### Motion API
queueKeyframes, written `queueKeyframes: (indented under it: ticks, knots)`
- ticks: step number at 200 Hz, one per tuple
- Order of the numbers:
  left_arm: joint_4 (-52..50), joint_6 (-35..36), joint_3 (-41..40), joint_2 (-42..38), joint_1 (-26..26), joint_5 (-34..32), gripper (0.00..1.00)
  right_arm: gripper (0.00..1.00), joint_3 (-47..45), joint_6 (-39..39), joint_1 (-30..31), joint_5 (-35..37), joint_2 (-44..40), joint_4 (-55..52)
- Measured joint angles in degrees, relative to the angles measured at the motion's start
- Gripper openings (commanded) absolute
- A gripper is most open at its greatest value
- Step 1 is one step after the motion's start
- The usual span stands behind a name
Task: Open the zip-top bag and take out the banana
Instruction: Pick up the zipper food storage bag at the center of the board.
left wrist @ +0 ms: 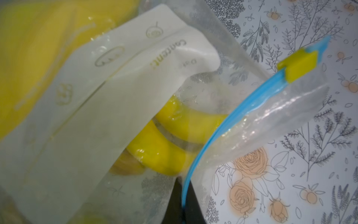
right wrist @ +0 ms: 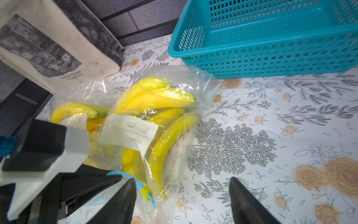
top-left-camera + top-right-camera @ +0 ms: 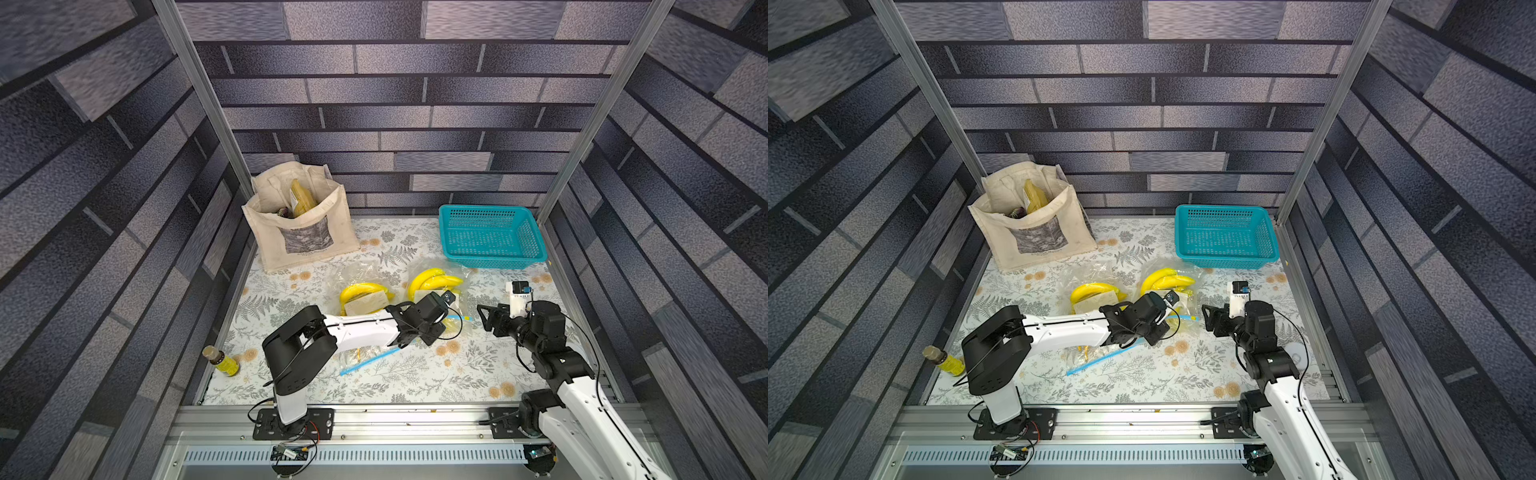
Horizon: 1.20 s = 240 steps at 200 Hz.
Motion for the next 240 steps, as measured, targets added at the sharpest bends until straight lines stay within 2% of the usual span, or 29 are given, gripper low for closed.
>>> queueKeyframes:
  ticks: [11, 63, 96, 204, 240]
  knots:
    - [0.0, -0.3, 0.0, -0.6, 0.6, 1.1, 0.05, 0.67, -1.6, 0.0, 0.0, -1.9, -0.2, 0.8]
    - [0.0, -1.1, -0.1, -1.2, 2.9, 4.7, 0.05, 0.68, -3.9, 0.8, 0.0, -8.9, -2.6, 5.7]
    - [0.0, -1.7, -0.7, -3.3, 3.6, 6.0, 0.05, 0.63, -4.2, 1.5, 0.0, -12.9, -0.6, 7.8]
    - [0.1, -2.4, -0.7, -8.1, 4.8, 7.1, 0.06, 0.53, -4.5, 1.2, 0.0, -17.5, 0.0, 12.4]
    - [0.0, -2.4, -0.9, -9.4, 5.8, 7.5, 0.07, 0.49, -4.5, -0.1, 0.0, -19.1, 3.0, 13.9]
